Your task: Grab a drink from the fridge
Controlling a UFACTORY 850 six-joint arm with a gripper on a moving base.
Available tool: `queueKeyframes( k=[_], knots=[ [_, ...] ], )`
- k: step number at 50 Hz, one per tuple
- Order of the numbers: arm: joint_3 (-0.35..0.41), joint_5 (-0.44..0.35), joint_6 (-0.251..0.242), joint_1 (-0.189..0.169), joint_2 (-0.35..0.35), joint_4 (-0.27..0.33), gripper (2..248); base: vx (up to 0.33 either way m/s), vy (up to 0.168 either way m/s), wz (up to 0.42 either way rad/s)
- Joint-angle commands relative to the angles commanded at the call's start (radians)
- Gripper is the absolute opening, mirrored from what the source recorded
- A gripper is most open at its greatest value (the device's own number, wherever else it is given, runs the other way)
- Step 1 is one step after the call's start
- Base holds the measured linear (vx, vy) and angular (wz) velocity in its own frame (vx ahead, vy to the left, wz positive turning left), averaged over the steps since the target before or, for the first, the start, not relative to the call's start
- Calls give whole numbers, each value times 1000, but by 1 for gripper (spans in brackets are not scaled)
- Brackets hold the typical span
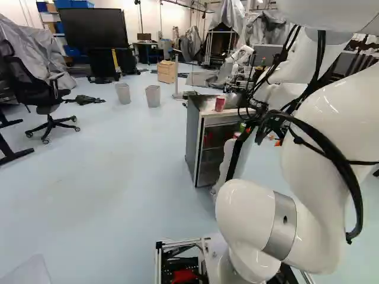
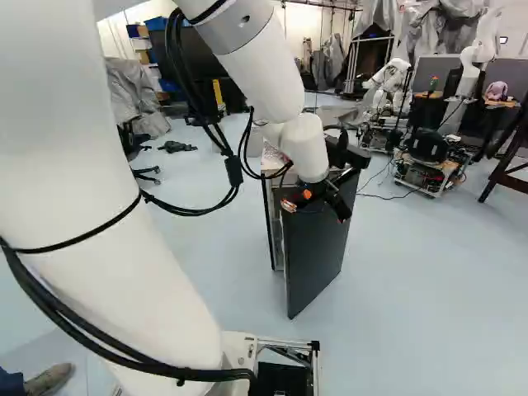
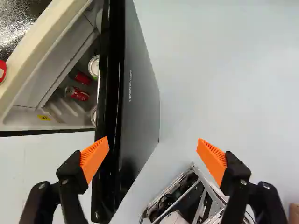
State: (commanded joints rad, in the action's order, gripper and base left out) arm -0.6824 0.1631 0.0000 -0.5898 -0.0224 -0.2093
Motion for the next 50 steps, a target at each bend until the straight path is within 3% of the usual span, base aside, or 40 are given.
queueKeyframes(
  k=[21,50],
  knots=[
    [22,-27,0,50,22,29,247,0,0,0],
    [28,-54,0,55,27,70,247,0,0,0]
  ],
)
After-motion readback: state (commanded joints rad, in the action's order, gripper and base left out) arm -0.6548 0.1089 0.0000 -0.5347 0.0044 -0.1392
